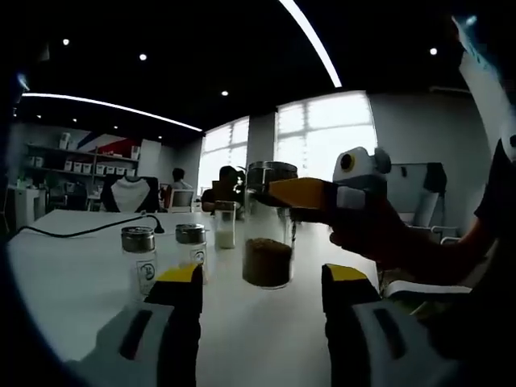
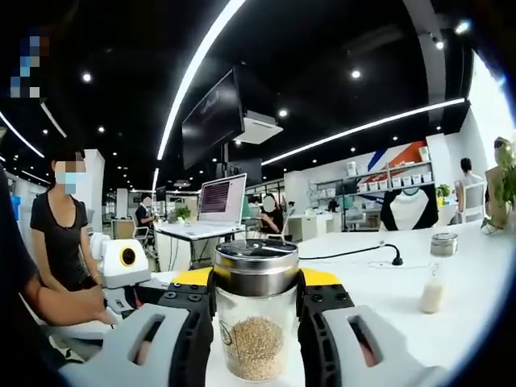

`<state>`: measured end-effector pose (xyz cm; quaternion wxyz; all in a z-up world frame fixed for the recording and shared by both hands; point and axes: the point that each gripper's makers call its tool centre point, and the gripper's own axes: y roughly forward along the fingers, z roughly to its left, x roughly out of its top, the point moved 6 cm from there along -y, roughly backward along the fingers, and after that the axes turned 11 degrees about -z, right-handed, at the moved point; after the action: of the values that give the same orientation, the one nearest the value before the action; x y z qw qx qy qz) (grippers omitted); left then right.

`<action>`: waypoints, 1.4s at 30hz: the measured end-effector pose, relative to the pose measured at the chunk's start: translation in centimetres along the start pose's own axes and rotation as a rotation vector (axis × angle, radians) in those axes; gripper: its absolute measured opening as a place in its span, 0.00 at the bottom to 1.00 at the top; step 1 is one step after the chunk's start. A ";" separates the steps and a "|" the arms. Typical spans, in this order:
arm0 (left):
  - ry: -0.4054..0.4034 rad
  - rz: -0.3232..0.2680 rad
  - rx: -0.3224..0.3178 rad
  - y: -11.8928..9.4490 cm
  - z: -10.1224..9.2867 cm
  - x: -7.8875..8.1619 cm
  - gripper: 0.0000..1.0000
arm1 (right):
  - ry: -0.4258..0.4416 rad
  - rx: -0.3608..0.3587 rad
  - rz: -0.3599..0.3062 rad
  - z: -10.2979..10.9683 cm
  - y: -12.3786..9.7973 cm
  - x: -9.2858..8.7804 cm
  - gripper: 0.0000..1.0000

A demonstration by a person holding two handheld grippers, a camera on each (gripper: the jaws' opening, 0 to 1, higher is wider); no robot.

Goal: Rotate the seasoning bottle until the label or dispensing opening points toward the visible target arrow and the bottle remains upright within the marked orientation range

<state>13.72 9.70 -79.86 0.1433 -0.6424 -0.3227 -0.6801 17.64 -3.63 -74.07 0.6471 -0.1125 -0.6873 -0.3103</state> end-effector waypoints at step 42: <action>0.062 0.113 0.070 -1.0 2.2 -0.9 0.95 | -0.050 -0.025 0.053 -11.8 -0.3 -4.0 0.38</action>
<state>14.99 11.66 -81.04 0.2137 -0.6328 -0.3050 -0.6789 27.69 -9.58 -78.36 0.6363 -0.1465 -0.6959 -0.2989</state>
